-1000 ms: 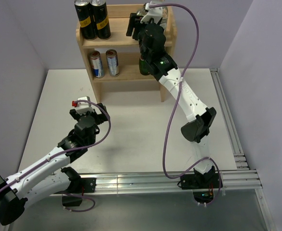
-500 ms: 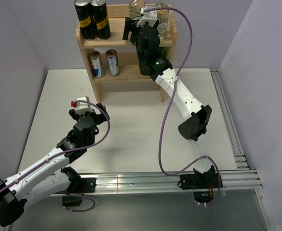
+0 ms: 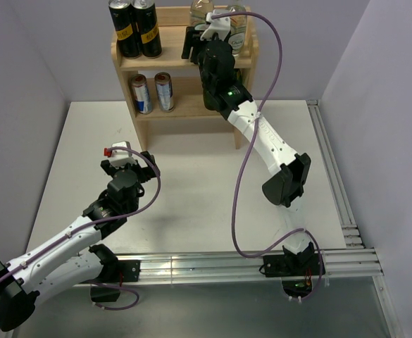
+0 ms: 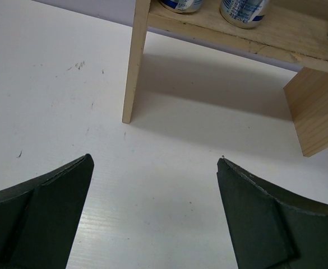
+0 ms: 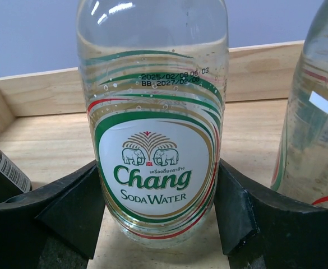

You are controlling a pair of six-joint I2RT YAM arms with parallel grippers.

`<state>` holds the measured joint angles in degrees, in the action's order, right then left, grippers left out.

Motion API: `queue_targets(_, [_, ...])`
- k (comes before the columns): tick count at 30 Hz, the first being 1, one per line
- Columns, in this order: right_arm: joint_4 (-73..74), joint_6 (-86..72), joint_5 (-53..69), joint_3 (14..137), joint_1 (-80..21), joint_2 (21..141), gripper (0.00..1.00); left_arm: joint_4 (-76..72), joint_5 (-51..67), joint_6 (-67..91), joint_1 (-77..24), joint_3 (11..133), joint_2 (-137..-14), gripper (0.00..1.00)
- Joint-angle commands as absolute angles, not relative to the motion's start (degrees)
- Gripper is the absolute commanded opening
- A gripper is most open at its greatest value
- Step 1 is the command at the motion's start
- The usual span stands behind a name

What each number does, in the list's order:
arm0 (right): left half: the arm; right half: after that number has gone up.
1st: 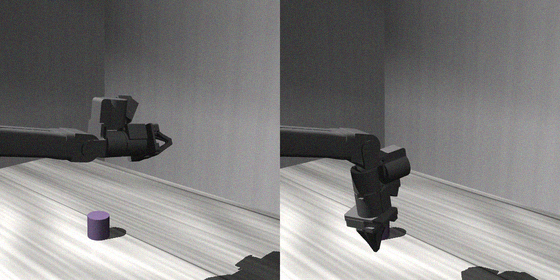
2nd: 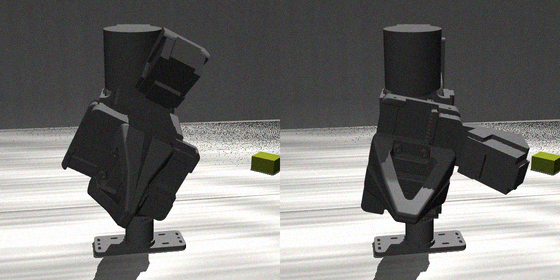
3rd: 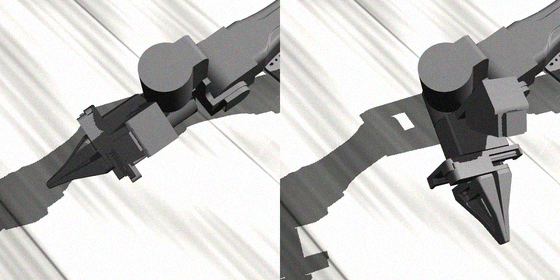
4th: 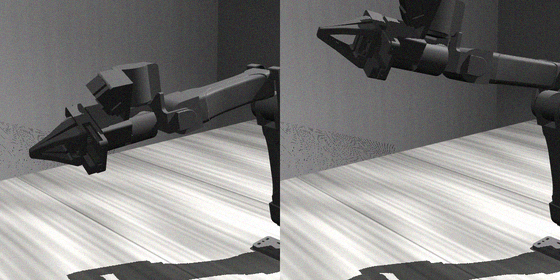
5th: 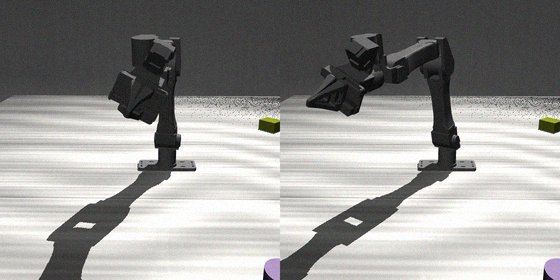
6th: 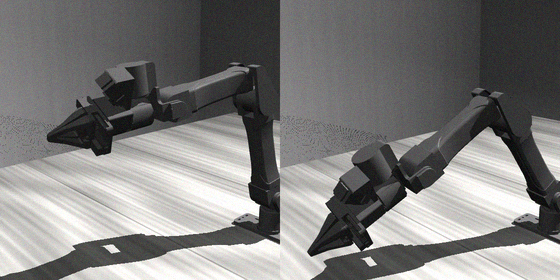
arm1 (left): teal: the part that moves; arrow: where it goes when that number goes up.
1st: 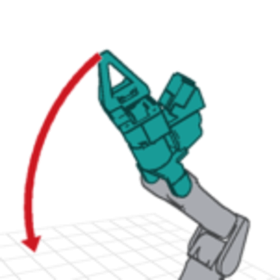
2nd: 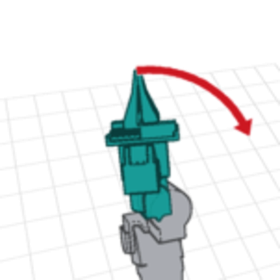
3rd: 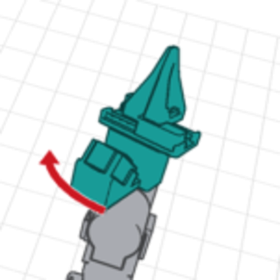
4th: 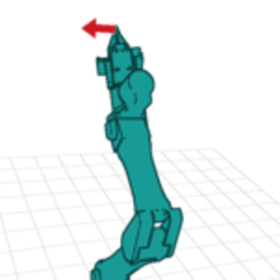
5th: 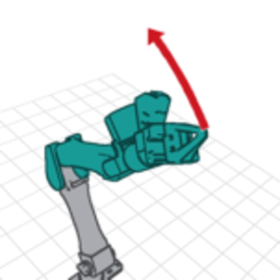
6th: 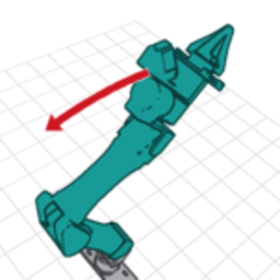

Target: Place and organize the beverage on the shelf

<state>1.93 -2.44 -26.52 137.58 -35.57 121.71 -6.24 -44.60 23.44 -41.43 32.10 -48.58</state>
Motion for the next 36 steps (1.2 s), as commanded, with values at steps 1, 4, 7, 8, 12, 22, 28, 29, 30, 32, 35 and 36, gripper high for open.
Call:
queue_targets(1, [2.8, -4.4, -28.3, 135.4, -35.2, 119.1, 0.42, -7.4, -44.0, 24.0, -41.2, 32.3, -48.0, 0.99])
queue_targets(4, [3.0, -4.7, -28.3, 134.1, -35.2, 118.7, 0.35, -7.3, -44.1, 24.0, -41.2, 32.4, -48.1, 0.99])
queue_targets(7, [2.5, -4.9, -28.1, 131.3, -35.3, 117.4, 0.21, -7.3, -44.1, 24.0, -41.2, 32.4, -48.0, 0.99])
queue_targets(8, [2.3, -5.1, -28.1, 130.5, -35.4, 116.7, 0.13, -7.3, -44.1, 23.9, -41.2, 32.4, -47.9, 0.99])
queue_targets(12, [1.1, -5.6, -28.8, 126.1, -35.9, 114.7, 0.0, -7.2, -44.2, 24.0, -41.2, 32.4, -47.7, 0.99])
queue_targets(22, [0.2, -5.9, -28.7, 117.5, -37.0, 112.1, 0.0, -6.9, -44.3, 24.2, -41.2, 32.6, -47.5, 0.99])
queue_targets(28, [0.3, -5.2, -28.5, 119.8, -37.5, 115.0, 0.0, -6.8, -44.4, 24.2, -41.2, 32.5, -47.0, 0.99])
queue_targets(29, [0.6, -5.2, -28.4, 120.2, -37.5, 115.2, 0.0, -6.8, -44.5, 24.2, -41.2, 32.5, -47.1, 0.99])
queue_targets(30, [0.8, -5.3, -27.8, 120.8, -37.6, 115.6, 0.0, -6.8, -44.5, 24.1, -41.2, 32.6, -47.1, 0.99])
queue_targets(32, [1.3, -5.3, -27.2, 121.5, -37.9, 116.6, 0.0, -6.8, -44.4, 24.1, -41.2, 32.6, -47.1, 0.99])
queue_targets(35, [1.8, -4.7, -27.2, 122.6, -38.6, 118.1, 0.0, -6.7, -44.5, 24.2, -41.2, 32.6, -47.0, 0.99])
queue_targets(36, [1.7, -4.8, -27.2, 122.5, -38.6, 118.3, 0.0, -6.7, -44.5, 24.2, -41.2, 32.6, -47.0, 0.99])
